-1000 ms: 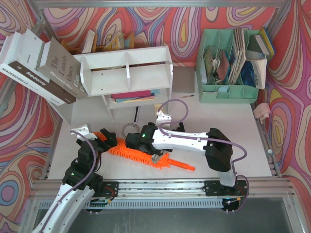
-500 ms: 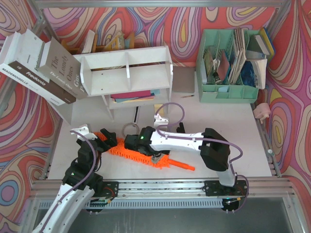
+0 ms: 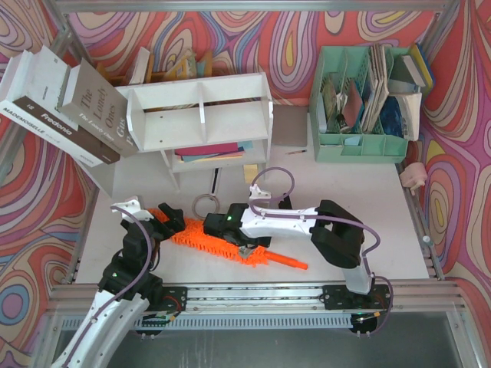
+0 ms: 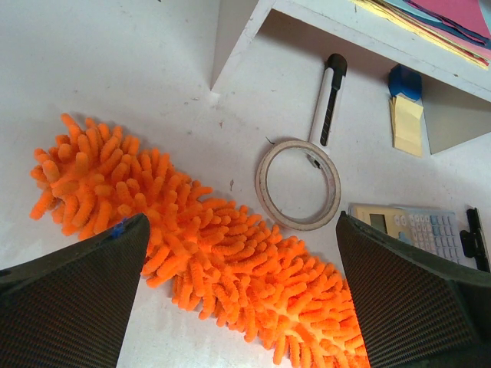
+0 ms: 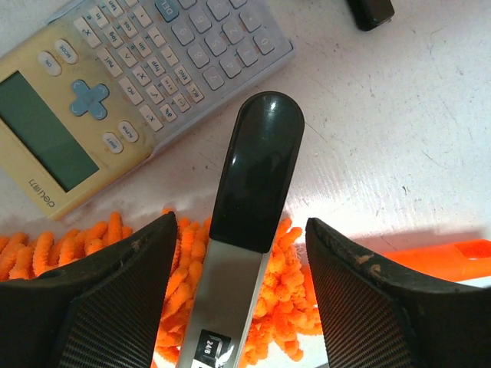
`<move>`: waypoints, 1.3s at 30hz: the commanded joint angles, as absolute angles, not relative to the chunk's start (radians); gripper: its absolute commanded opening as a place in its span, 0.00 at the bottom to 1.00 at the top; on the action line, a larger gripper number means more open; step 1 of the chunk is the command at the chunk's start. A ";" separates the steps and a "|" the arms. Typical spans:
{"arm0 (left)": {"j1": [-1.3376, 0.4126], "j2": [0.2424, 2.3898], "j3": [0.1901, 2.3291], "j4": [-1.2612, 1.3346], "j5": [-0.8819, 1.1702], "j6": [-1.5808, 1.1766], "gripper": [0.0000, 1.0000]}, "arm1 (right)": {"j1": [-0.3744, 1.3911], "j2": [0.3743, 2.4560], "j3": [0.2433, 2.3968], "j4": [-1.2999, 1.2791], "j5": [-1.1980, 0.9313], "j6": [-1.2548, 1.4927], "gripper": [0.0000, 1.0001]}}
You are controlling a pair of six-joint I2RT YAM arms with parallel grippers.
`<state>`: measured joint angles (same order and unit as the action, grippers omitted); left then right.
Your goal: Dust the bookshelf with a duster
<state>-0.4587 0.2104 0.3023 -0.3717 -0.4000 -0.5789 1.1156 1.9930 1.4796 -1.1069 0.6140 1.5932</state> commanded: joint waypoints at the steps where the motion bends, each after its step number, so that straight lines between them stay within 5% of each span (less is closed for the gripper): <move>1: -0.462 0.199 0.282 -0.360 -0.396 -0.566 0.99 | 1.105 1.985 1.463 -1.078 0.607 1.580 0.63; 19: -0.462 0.204 0.282 -0.357 -0.394 -0.566 0.98 | 1.092 1.960 1.469 -1.112 0.656 1.607 0.32; 39: -0.461 0.217 0.282 -0.350 -0.391 -0.565 0.98 | 1.084 1.833 1.434 -1.263 0.788 1.760 0.22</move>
<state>-0.4587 0.2119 0.3004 -0.3714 -0.3992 -0.5789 1.0969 1.8889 1.4464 -1.1587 0.6846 1.6848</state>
